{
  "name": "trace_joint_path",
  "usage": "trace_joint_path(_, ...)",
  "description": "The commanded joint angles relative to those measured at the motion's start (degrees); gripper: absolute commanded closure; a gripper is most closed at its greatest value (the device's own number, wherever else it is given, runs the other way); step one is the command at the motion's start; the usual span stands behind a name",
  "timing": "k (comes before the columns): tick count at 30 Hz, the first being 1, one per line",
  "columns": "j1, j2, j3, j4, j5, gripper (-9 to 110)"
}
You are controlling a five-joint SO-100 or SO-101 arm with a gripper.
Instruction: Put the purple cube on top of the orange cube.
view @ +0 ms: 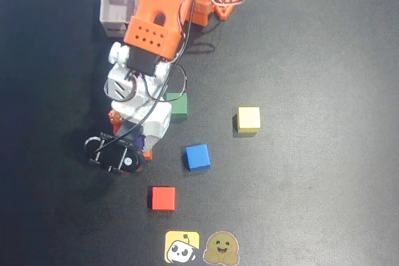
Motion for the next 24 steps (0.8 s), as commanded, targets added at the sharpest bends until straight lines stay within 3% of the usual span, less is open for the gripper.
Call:
trace_joint_path(1,-0.5,1.1,0.5,1.0,0.5,94)
trace_joint_path(2,-0.5,1.2,0.5,1.1,0.5,90)
trace_joint_path(24,-1.1,3.7,0.6,1.0,1.8,84)
